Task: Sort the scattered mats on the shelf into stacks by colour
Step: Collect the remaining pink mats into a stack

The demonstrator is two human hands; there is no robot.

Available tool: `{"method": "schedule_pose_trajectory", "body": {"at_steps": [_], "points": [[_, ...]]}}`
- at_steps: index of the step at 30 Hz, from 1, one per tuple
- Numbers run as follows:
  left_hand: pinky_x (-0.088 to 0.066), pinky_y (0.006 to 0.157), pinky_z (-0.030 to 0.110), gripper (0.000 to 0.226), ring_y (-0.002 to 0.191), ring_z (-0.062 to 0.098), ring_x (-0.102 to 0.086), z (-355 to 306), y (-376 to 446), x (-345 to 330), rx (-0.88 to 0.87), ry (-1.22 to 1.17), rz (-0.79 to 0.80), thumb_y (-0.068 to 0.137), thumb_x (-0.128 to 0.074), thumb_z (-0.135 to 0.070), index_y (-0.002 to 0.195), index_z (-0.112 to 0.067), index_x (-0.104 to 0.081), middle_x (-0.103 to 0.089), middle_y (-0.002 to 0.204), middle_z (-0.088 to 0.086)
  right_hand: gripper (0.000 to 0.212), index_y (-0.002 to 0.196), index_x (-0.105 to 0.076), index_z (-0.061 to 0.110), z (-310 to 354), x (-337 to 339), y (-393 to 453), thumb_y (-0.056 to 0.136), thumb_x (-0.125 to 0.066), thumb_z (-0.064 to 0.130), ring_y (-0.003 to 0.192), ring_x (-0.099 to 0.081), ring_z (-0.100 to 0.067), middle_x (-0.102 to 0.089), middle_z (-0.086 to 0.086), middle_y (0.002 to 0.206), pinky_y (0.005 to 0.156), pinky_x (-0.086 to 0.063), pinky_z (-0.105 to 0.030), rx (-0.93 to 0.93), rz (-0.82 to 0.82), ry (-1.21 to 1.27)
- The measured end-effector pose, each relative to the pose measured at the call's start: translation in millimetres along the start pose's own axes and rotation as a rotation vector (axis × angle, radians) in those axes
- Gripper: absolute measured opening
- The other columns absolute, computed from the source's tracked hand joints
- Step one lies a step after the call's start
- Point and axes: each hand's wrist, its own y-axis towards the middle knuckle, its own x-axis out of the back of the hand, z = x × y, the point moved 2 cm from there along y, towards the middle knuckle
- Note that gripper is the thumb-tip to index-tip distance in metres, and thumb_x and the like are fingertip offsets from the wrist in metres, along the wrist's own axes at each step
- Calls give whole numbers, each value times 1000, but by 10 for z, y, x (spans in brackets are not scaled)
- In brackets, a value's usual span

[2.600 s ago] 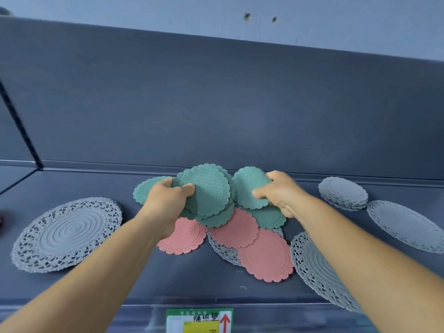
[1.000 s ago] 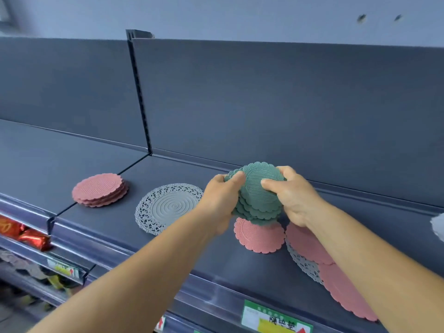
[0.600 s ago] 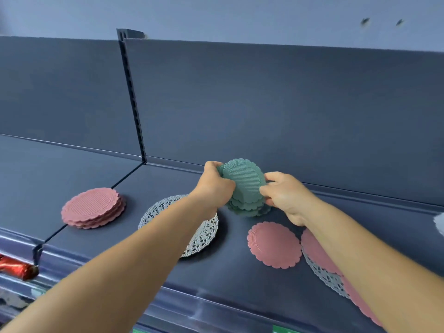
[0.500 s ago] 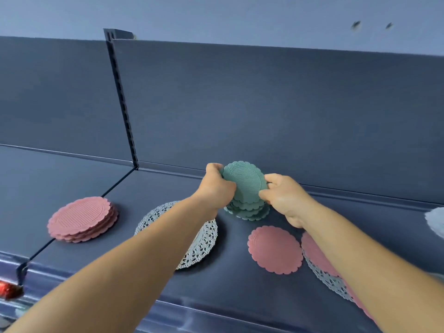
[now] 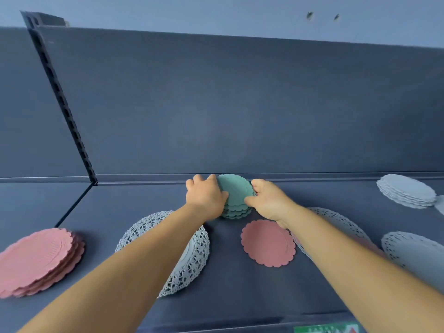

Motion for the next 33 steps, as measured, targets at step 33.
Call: {"method": "schedule_pose_trajectory", "body": {"at_steps": [33], "points": [[-41, 58, 25, 7, 79, 21, -52, -620, -849, -199, -176, -277, 93, 89, -59, -20, 94, -15, -60, -56, 80, -3, 66, 138, -43, 24, -926, 901, -739, 77, -67, 17, 111, -53, -24, -44, -3, 137, 63, -50, -27, -82, -210, -283]]}}
